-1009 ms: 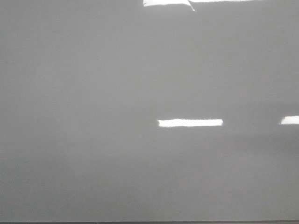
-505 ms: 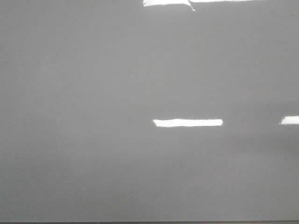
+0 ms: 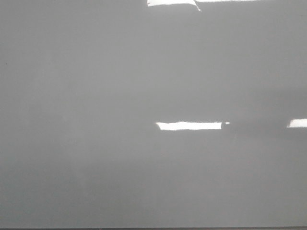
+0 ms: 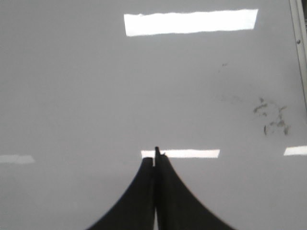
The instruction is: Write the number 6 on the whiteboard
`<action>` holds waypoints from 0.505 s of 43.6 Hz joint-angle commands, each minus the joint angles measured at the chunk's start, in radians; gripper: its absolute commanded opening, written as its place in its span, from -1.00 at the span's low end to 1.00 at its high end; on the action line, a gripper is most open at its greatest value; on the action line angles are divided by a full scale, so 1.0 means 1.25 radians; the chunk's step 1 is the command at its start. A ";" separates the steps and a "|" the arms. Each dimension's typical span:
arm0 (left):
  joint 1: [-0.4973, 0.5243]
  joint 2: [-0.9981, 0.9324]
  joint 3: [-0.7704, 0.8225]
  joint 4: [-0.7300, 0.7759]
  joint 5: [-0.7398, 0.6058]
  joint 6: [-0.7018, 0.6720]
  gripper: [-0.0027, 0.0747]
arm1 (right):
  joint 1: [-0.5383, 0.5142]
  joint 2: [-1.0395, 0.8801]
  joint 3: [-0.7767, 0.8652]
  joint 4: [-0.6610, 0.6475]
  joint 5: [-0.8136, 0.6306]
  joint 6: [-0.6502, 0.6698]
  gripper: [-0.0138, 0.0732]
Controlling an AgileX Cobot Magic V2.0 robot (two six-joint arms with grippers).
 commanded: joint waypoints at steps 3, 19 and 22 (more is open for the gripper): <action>-0.005 0.006 -0.159 -0.006 -0.001 -0.006 -0.98 | -0.003 0.029 -0.143 -0.011 0.026 -0.005 -0.84; -0.005 0.193 -0.473 0.001 0.267 -0.006 -0.98 | -0.003 0.272 -0.452 -0.011 0.249 -0.005 -0.84; -0.005 0.229 -0.503 0.001 0.317 -0.006 -0.98 | -0.003 0.323 -0.503 -0.009 0.320 -0.005 -0.84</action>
